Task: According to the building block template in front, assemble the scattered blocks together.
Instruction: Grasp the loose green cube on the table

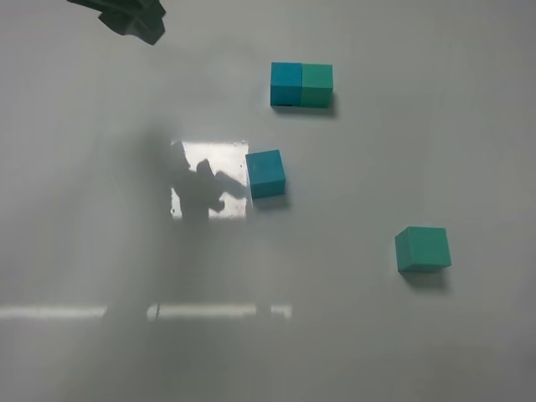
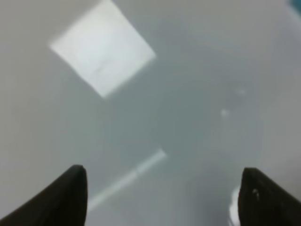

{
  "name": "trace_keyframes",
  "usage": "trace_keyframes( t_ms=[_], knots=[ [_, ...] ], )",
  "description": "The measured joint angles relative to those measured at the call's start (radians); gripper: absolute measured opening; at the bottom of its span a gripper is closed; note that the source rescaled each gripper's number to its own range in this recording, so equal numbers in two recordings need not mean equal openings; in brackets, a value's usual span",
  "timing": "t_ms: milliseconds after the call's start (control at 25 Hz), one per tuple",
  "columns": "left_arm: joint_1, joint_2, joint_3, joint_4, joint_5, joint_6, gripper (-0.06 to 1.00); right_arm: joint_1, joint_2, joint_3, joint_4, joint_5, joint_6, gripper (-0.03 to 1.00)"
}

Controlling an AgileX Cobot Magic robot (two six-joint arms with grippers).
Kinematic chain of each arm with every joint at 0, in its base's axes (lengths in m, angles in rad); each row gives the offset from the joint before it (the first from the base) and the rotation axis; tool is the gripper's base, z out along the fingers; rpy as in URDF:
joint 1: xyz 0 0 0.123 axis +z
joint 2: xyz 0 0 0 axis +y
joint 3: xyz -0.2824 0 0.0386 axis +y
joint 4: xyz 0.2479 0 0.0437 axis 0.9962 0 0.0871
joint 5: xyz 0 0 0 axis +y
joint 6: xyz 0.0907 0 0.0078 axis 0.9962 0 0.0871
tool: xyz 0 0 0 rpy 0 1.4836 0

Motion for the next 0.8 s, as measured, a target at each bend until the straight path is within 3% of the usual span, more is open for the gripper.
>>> trace_keyframes(
  t_ms=[120,240,360,600,800],
  knots=[
    [0.180,-0.056,0.000,-0.094,0.001,-0.029,0.73,0.000,0.000,0.000,0.000,0.000,0.000,0.09],
    [0.357,-0.113,0.018,-0.193,0.000,-0.034,0.69,0.000,0.000,0.000,0.000,0.000,0.000,0.09],
    [0.499,-0.189,0.110,-0.208,0.000,-0.038,0.61,0.000,0.000,0.000,0.000,0.000,0.000,0.09],
    [0.652,-0.415,0.445,-0.222,-0.103,-0.070,0.52,0.000,0.000,0.000,0.000,0.000,0.000,0.09],
    [0.704,-0.647,0.767,-0.220,-0.208,-0.126,0.52,0.000,0.000,0.000,0.000,0.000,0.000,0.09]
  ],
)
